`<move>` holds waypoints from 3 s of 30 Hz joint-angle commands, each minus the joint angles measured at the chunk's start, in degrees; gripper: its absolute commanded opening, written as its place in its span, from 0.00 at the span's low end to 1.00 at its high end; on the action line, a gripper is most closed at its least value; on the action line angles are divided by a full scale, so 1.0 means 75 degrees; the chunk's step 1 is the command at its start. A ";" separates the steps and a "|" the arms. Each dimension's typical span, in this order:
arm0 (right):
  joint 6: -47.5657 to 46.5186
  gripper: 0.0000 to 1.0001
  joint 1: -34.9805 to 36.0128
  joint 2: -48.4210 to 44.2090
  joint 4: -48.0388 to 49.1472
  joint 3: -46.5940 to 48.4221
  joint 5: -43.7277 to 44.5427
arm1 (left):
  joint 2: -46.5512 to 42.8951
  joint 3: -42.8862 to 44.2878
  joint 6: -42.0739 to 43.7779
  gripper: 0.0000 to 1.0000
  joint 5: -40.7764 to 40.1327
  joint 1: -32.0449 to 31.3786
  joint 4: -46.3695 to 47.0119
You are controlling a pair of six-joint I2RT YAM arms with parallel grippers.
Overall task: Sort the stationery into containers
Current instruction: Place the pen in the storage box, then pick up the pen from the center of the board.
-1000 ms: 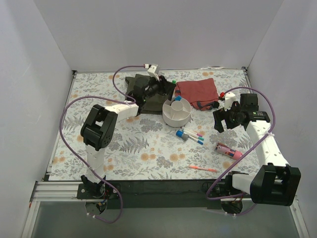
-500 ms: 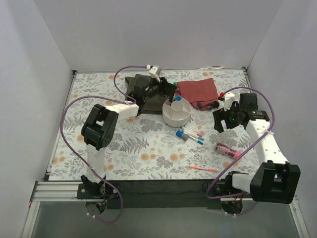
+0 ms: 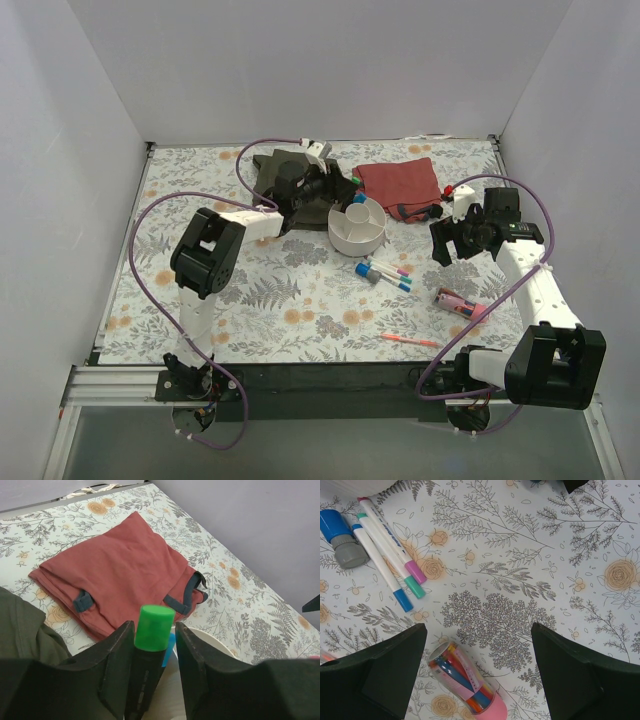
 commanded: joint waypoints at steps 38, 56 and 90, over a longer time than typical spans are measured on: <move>-0.2271 0.65 0.2764 -0.1834 0.0210 -0.1739 -0.0409 | -0.7745 -0.3477 0.6178 0.70 0.1394 0.0206 -0.7346; -0.3702 0.43 0.3187 0.0075 0.0843 -0.1810 -0.0526 | -0.7124 -0.3524 0.6176 0.69 0.0831 0.0194 -0.7100; -0.3737 0.39 0.3293 0.1002 0.2085 -0.2360 -0.0128 | -0.6714 -0.3337 0.5848 0.69 0.0960 0.0194 -0.6865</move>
